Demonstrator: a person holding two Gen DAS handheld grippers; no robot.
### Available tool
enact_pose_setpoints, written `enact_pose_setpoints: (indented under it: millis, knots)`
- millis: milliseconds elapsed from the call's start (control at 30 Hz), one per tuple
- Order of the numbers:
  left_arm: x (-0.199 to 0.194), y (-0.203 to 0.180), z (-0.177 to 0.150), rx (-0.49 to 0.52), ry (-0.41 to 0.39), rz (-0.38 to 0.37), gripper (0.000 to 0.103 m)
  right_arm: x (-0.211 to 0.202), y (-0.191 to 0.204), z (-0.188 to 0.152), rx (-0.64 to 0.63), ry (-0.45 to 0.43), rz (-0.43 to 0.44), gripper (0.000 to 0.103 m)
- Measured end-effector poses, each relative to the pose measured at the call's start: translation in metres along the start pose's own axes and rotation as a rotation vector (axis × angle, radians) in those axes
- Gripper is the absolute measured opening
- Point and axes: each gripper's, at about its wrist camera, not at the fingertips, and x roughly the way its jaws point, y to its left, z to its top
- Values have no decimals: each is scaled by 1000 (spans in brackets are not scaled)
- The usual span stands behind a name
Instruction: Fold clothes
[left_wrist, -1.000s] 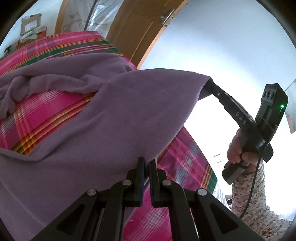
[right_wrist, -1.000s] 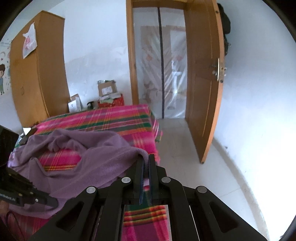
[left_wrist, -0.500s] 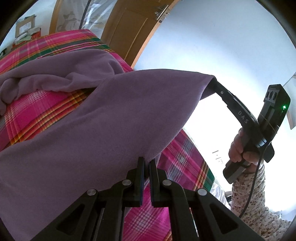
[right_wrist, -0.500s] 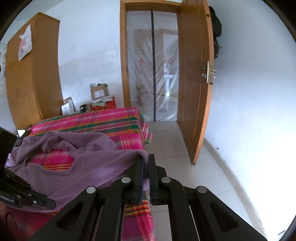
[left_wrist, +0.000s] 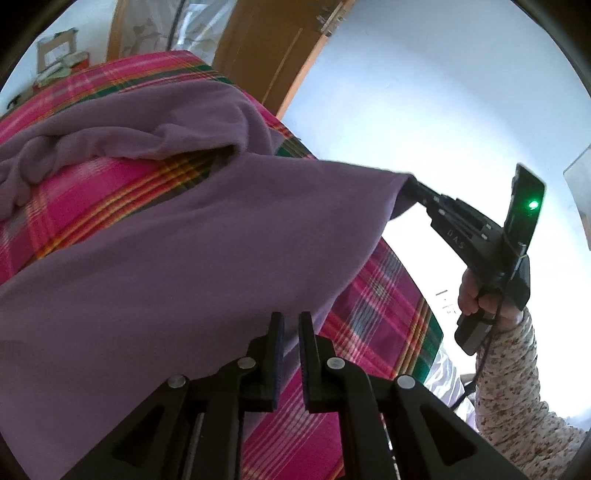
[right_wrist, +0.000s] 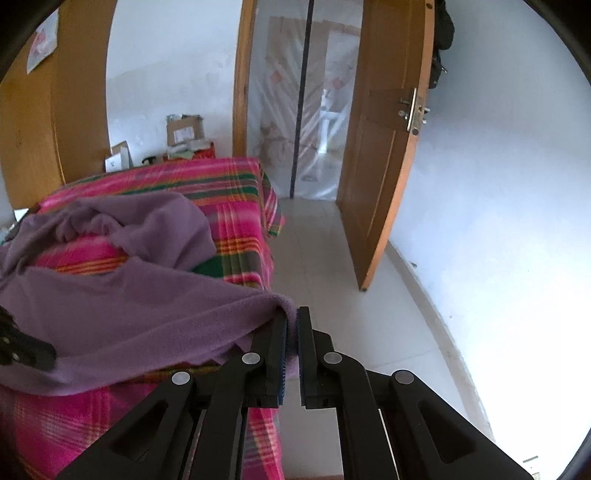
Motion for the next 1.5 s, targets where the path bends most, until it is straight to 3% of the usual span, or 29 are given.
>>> enact_pose_setpoints:
  millis: [200,400,767,933,1100,1367,1467,1500]
  knots:
    - [-44,32,-14,-46,-65,61,7,-2,2,-8,-14,26,-41,6]
    - [-103,88,-54,-175,-141,171,9,-6,2,-13,-7,56,-68,13]
    - [-201,177,-184,-521,-262,331,14,-50,11,-14,-34,6,-79,20]
    - [-236,204,-257,-744,-322,366,20,-79,19,-16,23,-21,89,22]
    - [-250,213,-301,-840,-369,384,27,-75,44,-35,103,56,329,25]
    - [-240,221,-316,-927,-447,295,33,-60,97,-60,93,131,464,26]
    - [-239,227,-315,-956,-477,250,35,-54,109,-65,116,151,492,41]
    - [-239,229,-316,-976,-486,234,35,-52,112,-66,122,156,497,41]
